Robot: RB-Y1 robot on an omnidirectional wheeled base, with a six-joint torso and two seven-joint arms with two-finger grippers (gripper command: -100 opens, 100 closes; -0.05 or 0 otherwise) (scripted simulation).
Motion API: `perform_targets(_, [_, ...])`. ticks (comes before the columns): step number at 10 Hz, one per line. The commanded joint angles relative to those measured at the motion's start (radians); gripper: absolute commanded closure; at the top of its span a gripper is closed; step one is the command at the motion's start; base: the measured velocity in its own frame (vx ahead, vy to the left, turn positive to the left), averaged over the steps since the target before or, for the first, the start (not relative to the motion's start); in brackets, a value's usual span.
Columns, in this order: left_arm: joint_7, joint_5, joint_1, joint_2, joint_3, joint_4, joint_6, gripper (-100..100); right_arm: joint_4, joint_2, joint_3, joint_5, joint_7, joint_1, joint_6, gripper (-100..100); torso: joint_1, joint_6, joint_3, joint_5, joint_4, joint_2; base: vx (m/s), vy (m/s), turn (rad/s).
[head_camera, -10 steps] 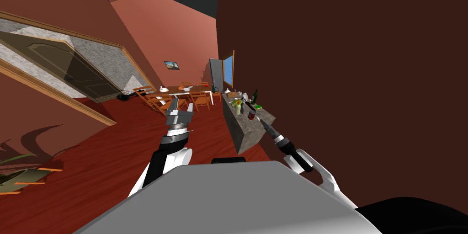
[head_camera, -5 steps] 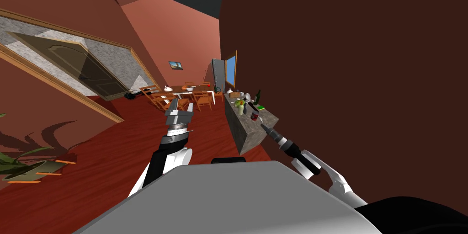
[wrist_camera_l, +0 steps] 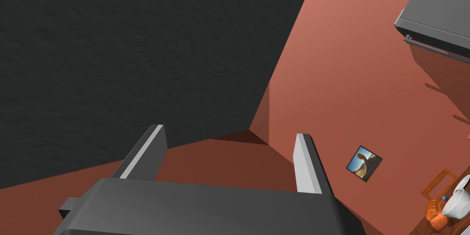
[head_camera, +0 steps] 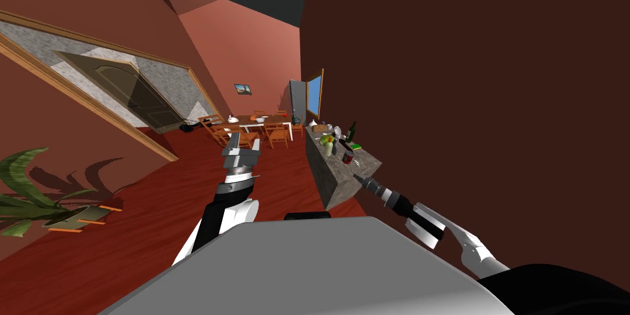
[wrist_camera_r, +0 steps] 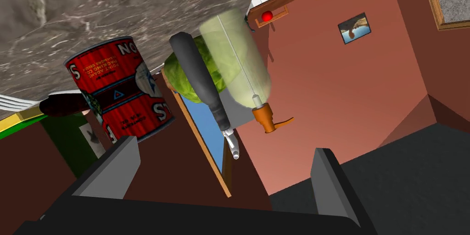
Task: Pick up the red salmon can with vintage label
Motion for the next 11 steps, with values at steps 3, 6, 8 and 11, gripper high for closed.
perform_targets(3, [0.000,0.000,0.000,0.000,0.000,0.000,0.000,0,0.040,-0.089,0.028,0.021,0.004,0.007,-0.008,-100,-0.001,0.000,0.000,0.000,0.000,0.001,0.016,0.033,0.048])
perform_targets(6, [0.000,0.000,0.000,0.000,0.000,0.000,0.000,0,0.105,-0.185,0.069,0.057,0.010,0.031,-0.033,-100,-0.001,0.000,0.000,0.000,0.000,0.000,0.029,0.036,0.089])
perform_targets(8, [0.000,0.000,0.000,0.000,0.000,0.000,0.000,0,0.137,-0.247,0.090,0.074,0.013,0.043,-0.045,-100,-0.001,0.000,0.000,0.000,0.000,-0.001,0.042,0.037,0.073])
perform_targets(11, [0.000,0.000,0.000,0.000,0.000,0.000,0.000,0,0.166,-0.338,0.111,0.092,0.016,0.056,-0.057,-100,-0.001,0.000,0.000,0.000,0.000,-0.001,0.039,0.032,0.067])
